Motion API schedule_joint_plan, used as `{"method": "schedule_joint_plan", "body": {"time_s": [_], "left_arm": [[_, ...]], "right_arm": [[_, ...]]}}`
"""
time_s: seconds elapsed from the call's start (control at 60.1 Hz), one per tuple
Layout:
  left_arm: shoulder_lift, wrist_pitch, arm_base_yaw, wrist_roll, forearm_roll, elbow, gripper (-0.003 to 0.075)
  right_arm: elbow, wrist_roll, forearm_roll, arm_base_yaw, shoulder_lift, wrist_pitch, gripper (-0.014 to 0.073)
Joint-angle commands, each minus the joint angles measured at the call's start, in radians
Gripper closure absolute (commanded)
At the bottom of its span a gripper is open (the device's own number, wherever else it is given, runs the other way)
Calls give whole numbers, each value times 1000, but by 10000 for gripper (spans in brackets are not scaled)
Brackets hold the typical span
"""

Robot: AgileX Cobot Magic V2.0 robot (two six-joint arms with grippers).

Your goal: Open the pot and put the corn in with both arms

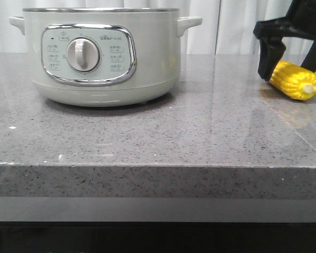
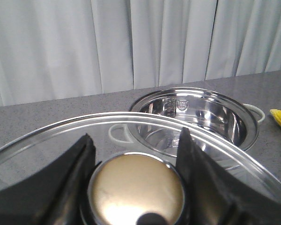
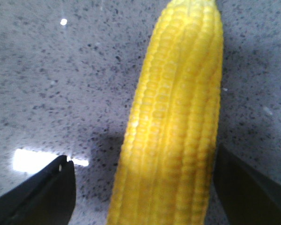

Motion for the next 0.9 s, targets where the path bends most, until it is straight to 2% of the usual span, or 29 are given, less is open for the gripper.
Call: {"method": "schedule_joint_plan", "body": {"time_s": [0.0, 0.083, 0.15, 0.233, 0.316, 0.549, 0.783, 0.883], "left_arm": [[-3, -152, 2, -1, -2, -37, 524], [-3, -152, 2, -1, -2, -37, 524], [-3, -154, 2, -1, 2, -37, 524], [-3, -154, 2, -1, 4, -37, 524], [-3, -154, 2, -1, 4, -37, 524], [-3, -156, 2, -1, 4, -37, 524], [-3, -174, 2, -1, 17, -37, 524], [-3, -175, 2, -1, 23, -37, 524]], "right_arm": [[-43, -7, -21, -7, -25, -26, -20], [-43, -7, -24, -7, -14, -18, -2], [-43, -7, -24, -7, -10, -12, 77], [-43, -7, -24, -7, -10, -13, 223], [-43, -7, -24, -7, -12, -13, 294], [-100, -16, -20, 9, -77, 26, 293], [-348, -106, 54, 112, -113, 135, 293], [-461, -138, 111, 177, -103, 140, 293]]}}
